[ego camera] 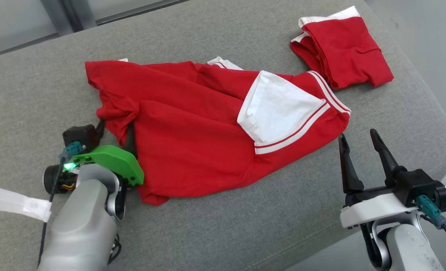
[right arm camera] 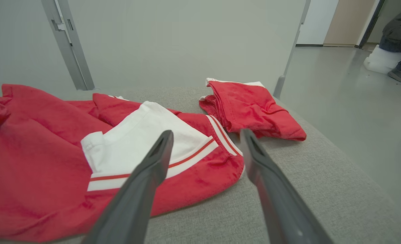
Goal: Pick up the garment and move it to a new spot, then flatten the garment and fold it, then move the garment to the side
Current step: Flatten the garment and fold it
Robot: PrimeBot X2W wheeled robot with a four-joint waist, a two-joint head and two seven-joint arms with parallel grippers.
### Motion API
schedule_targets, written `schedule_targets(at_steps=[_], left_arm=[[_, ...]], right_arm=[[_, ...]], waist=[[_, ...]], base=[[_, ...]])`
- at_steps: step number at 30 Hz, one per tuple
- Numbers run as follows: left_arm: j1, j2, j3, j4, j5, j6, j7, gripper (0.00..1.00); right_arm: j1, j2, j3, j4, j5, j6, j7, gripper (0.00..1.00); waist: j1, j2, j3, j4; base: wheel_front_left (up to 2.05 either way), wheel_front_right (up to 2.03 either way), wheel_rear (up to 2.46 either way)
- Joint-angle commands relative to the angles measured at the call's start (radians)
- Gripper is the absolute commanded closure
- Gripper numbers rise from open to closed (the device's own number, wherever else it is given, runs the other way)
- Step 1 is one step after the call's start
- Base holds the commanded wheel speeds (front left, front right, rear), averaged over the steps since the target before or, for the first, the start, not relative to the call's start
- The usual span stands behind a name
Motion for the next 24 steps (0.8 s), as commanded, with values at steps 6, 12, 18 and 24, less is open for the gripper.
schedule_targets(at_steps=[6,12,18,24], left_arm=[[-0.048,0.037,0.043,0.084,-0.03,0.044,0.007,0.0],[-0.066,-0.001,0.031,0.123,-0.062,-0.043,0.062,0.0],[-0.078,-0.025,0.013,0.16,-0.079,-0.084,0.101,1.0],[-0.091,0.035,0.053,0.152,-0.097,-0.071,0.026,1.0]], right_arm=[[-0.005,0.001,0.002,-0.008,0.021,-0.002,-0.003,0.0],[-0.013,0.001,0.007,-0.007,0.03,-0.002,-0.003,0.0],[-0.022,0.001,0.01,-0.008,0.032,-0.002,-0.003,0.0],[-0.008,0.001,-0.014,-0.014,0.019,-0.002,-0.003,0.0]], waist=[[0.0,0.0,0.041,-0.025],[0.0,0.0,0.053,-0.015],[0.0,0.0,0.056,-0.01],[0.0,0.0,0.045,0.033]], base=[[0.0,0.0,0.0],[0.0,0.0,0.0],[0.0,0.0,0.0],[0.0,0.0,0.0]])
